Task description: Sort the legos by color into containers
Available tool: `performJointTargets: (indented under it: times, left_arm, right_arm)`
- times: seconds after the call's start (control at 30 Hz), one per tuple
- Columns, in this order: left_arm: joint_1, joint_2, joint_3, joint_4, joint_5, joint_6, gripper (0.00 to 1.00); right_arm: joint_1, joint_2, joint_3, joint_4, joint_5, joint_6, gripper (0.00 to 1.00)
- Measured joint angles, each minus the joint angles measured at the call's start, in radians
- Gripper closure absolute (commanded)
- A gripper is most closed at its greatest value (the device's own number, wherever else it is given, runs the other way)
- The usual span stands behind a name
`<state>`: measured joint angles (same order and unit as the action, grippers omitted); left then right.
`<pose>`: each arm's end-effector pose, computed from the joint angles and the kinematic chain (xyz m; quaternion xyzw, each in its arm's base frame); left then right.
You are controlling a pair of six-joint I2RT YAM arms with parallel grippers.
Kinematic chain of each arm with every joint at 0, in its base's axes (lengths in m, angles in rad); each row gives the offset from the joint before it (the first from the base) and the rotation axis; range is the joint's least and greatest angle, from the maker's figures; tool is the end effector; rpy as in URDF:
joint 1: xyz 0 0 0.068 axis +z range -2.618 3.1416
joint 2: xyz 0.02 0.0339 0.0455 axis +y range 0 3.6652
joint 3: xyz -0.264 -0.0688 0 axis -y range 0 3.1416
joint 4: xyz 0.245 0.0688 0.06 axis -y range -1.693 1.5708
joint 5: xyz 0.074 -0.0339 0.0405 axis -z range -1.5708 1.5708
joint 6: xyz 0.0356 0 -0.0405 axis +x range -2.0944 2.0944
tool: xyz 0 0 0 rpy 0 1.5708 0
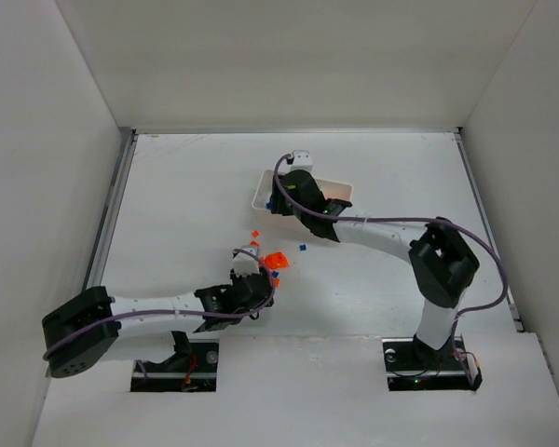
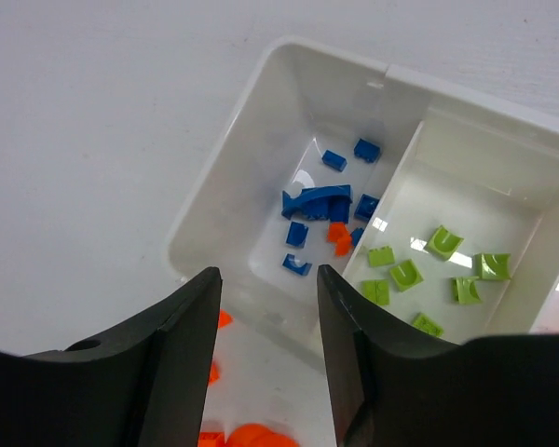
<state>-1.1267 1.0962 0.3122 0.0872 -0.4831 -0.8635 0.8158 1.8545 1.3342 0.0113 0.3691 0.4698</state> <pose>0.0992 -0.1700 0.1501 0.0151 0.8854 -0.2267 0.4055 0.3040 0.3043 0.2450 -0.0544 0.8510 0.1717 0.4932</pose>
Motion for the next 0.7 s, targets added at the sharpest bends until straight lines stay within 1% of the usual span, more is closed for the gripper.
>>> performJointTargets:
  times: [0.13,0.23,0.3,0.4,0.5,0.57,0.7]
  left_arm:
    - [-0.012,0.084,0.039,0.039,-0.023,-0.009,0.58]
    - [-0.02,0.153,0.075,0.074,-0.039,-0.009,0.6]
    - [-0.022,0.186,0.093,0.089,-0.046,-0.008,0.61]
    - [-0.021,0.211,0.105,0.103,-0.055,-0.008,0.61]
    - [-0.01,0.217,0.109,0.104,-0.055,-0.008,0.61]
    - [-0.001,0.219,0.11,0.105,-0.057,-0.008,0.61]
    - [0.014,0.254,0.134,0.108,-0.074,-0.002,0.6]
  right_arm:
    - [0.014,-0.109,-0.115,0.03,0.001,0.006,0.55]
    - [0.032,-0.198,-0.225,0.055,0.005,0.021,0.63]
    - [0.047,-0.251,-0.299,0.065,0.008,0.035,0.66]
    - [0.069,-0.304,-0.395,0.072,0.013,0.05,0.66]
    - [0.079,-0.319,-0.471,0.073,0.02,0.069,0.6]
    - [0.08,-0.31,-0.508,0.072,0.025,0.082,0.54]
    - [0.08,-0.26,-0.528,0.072,0.066,0.097,0.52]
